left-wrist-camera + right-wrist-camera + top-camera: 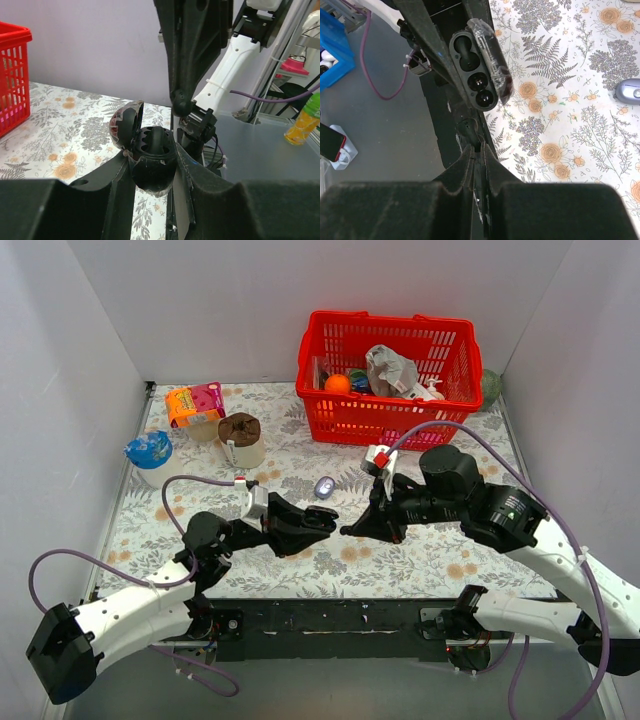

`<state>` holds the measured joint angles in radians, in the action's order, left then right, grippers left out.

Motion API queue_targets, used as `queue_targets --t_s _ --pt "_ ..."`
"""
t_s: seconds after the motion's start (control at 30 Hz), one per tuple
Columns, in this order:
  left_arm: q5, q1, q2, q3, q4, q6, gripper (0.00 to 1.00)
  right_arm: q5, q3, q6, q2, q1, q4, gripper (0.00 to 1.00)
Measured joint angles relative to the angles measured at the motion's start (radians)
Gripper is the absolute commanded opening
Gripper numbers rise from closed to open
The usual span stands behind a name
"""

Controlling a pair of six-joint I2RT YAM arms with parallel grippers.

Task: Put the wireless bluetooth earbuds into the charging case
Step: Place the earbud in the charging case.

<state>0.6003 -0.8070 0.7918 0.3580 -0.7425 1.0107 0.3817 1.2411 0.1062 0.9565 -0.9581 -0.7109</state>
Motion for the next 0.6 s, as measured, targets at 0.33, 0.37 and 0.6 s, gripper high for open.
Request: queue_targets --t_s 0.33,0.37,0.6 --pt "0.050 0.000 0.020 0.006 0.002 0.011 0.00 0.014 0.000 0.000 0.033 -0.013 0.010 0.01" --pt "0.052 0.000 0.023 0.006 0.002 0.012 0.00 0.014 0.000 0.000 0.038 -0.014 0.010 0.01" --pt "0.062 0.000 0.048 0.006 0.001 0.020 0.00 0.014 0.001 -0.001 0.063 -0.025 0.018 0.01"
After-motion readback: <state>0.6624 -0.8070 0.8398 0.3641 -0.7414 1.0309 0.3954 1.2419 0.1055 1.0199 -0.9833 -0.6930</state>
